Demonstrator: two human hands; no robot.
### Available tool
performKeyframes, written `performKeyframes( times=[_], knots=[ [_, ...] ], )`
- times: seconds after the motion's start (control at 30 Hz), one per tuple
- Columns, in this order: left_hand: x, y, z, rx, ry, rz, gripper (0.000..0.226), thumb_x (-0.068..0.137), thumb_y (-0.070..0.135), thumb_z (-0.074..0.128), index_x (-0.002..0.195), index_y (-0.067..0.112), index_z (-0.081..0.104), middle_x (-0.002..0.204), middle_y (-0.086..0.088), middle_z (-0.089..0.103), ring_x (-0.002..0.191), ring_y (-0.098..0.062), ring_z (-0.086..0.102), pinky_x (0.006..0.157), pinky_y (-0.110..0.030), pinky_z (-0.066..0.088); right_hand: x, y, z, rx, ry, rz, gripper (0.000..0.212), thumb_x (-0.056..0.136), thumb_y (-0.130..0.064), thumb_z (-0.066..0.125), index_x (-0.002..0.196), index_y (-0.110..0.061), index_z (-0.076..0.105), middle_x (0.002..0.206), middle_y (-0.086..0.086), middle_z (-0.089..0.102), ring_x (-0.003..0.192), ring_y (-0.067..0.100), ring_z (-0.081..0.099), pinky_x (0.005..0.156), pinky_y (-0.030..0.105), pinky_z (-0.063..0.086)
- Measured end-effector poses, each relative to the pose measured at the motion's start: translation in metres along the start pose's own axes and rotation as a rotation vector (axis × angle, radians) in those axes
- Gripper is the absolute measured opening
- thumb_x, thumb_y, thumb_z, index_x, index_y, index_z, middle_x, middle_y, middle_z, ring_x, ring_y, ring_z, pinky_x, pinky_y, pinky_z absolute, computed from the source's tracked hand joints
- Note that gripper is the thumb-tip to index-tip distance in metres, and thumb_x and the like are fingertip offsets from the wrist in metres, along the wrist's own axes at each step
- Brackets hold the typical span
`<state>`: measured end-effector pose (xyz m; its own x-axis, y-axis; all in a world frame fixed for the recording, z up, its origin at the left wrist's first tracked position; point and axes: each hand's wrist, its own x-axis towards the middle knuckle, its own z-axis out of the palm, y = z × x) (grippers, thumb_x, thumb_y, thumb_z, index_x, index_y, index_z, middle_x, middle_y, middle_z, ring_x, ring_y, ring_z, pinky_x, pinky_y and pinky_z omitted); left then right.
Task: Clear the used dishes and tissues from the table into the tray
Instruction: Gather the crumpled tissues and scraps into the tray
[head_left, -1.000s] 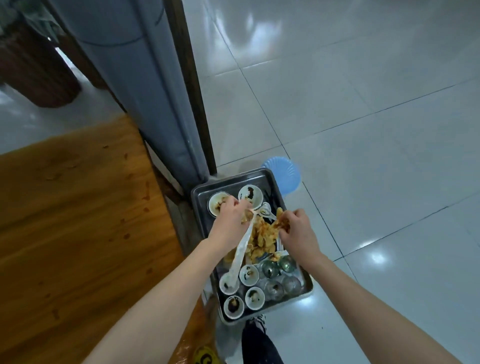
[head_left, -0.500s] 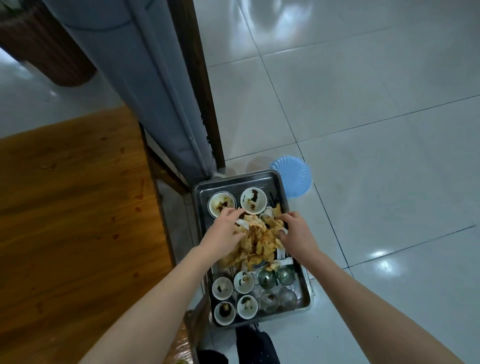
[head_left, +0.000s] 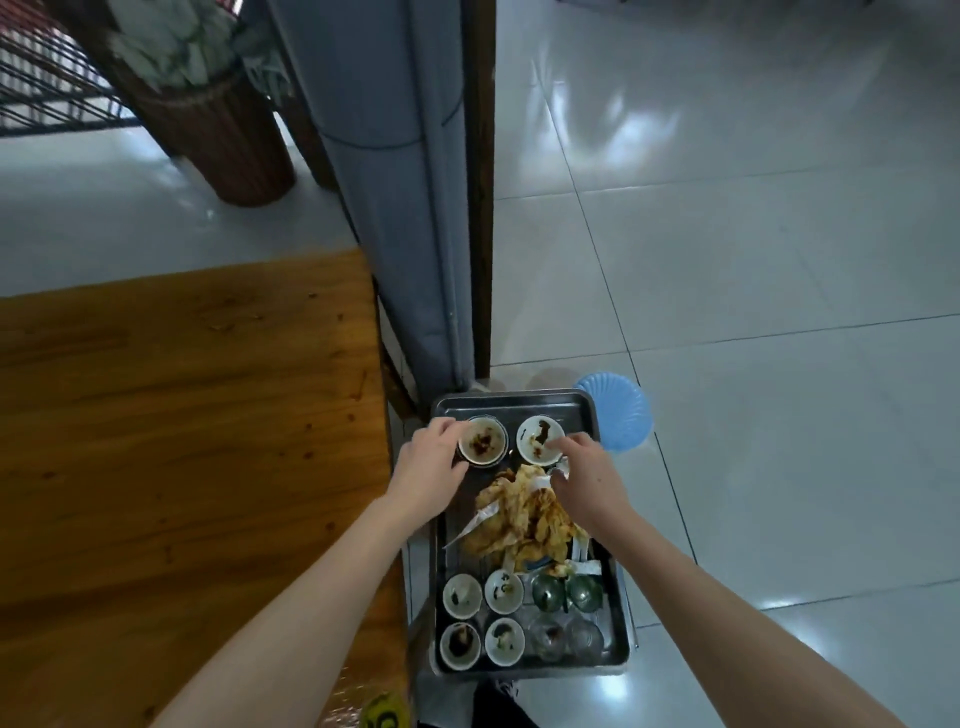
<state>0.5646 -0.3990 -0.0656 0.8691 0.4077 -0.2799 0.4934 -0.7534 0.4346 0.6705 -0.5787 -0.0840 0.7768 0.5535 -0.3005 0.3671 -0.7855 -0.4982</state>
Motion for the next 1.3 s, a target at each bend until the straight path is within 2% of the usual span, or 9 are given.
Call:
performKeyframes(
  times=[0.17,0.3,0.57,0.93,1.17,1.3],
  knots=[
    [-0.028,-0.022,-0.030,0.038,0.077,-0.099,0.054,0.094,0.024,0.054,0.144,0.029,0.033,0.147,0.003,0.034,0.137,-0.019,0.031,0.112,-0.041,0.027,-0.003,-0.041,0.000,-0.127,0.003,-0.150,0.048,0.090,-0.016,0.058,0.136,-0.023,0.047,0.143,-0.001,0.042,0.134,0.022,0.033,0.112,0.040,0.030],
    [-0.055,-0.053,-0.049,0.007,0.097,-0.144,0.052,0.095,0.024,0.053,0.143,0.029,0.034,0.148,0.003,0.034,0.137,-0.020,0.031,0.112,-0.044,0.026,-0.013,-0.078,0.009,-0.189,0.034,-0.273,0.049,0.090,-0.016,0.057,0.137,-0.028,0.045,0.147,-0.002,0.038,0.137,0.022,0.029,0.113,0.042,0.022],
    [-0.134,-0.134,-0.081,-0.006,0.185,-0.227,0.051,0.097,0.027,0.051,0.144,0.029,0.033,0.148,0.003,0.034,0.136,-0.022,0.032,0.110,-0.042,0.028,-0.047,-0.166,0.054,-0.288,0.012,-0.408,0.049,0.093,-0.025,0.050,0.141,-0.030,0.038,0.150,-0.001,0.034,0.139,0.023,0.027,0.114,0.043,0.020],
    [-0.278,-0.285,-0.132,0.046,0.313,-0.333,0.048,0.097,0.028,0.050,0.143,0.029,0.035,0.146,0.003,0.036,0.134,-0.023,0.034,0.107,-0.040,0.031,-0.131,-0.335,0.167,-0.261,-0.049,-0.534,0.050,0.094,-0.020,0.051,0.142,-0.027,0.039,0.151,0.002,0.032,0.140,0.023,0.024,0.114,0.045,0.019],
    [-0.346,-0.368,-0.155,0.047,0.373,-0.397,0.048,0.096,0.026,0.051,0.142,0.029,0.037,0.148,0.003,0.036,0.135,-0.022,0.033,0.108,-0.041,0.030,-0.171,-0.410,0.220,-0.294,-0.032,-0.649,0.051,0.093,-0.017,0.055,0.141,-0.026,0.041,0.149,0.003,0.036,0.139,0.022,0.027,0.113,0.045,0.021],
    [-0.383,-0.401,-0.163,0.030,0.390,-0.454,0.048,0.096,0.027,0.051,0.142,0.029,0.036,0.148,0.003,0.035,0.136,-0.022,0.032,0.109,-0.041,0.029,-0.189,-0.446,0.245,-0.312,-0.072,-0.714,0.050,0.093,-0.016,0.050,0.142,-0.024,0.040,0.149,0.004,0.035,0.139,0.024,0.026,0.112,0.047,0.021]
  ],
)
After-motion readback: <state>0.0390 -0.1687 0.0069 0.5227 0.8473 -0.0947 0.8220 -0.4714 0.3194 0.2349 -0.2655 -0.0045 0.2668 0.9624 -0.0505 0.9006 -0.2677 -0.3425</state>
